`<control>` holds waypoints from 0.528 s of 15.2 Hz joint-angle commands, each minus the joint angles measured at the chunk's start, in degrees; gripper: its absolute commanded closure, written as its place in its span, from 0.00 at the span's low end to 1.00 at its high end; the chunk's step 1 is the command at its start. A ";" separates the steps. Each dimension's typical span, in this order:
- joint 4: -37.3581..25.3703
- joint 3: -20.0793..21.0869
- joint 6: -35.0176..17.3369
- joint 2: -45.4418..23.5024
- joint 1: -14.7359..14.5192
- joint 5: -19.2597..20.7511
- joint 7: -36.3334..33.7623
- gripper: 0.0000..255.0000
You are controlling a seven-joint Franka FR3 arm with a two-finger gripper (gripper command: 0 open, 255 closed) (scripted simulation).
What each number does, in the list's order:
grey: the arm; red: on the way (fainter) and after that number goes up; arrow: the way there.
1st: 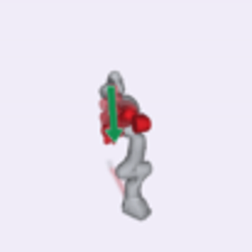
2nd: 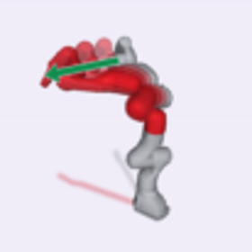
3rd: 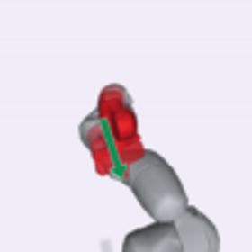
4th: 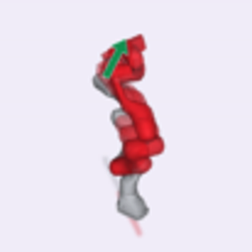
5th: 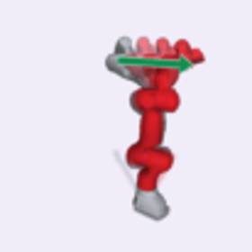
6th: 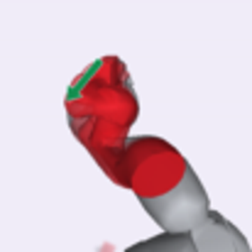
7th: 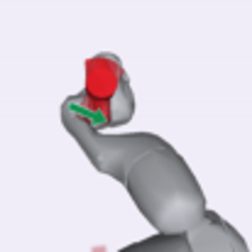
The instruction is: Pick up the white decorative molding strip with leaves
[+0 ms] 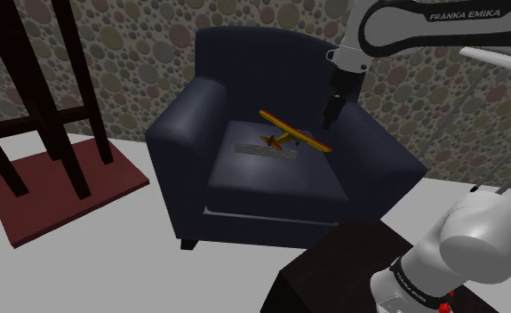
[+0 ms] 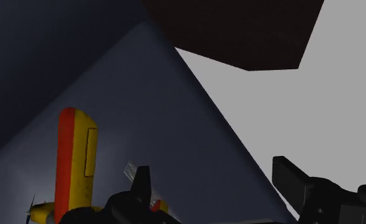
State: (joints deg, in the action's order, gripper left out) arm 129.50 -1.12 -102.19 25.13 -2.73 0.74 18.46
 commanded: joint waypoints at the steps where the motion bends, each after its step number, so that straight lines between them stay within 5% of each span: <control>1: -0.96 -0.11 -3.26 -4.10 -0.56 0.23 2.10 0.00; 8: -7.61 0.26 -11.23 -18.42 -2.22 0.75 8.63 0.00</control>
State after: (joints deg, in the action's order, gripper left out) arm 123.06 -1.06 -112.63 8.64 -4.64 1.43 26.28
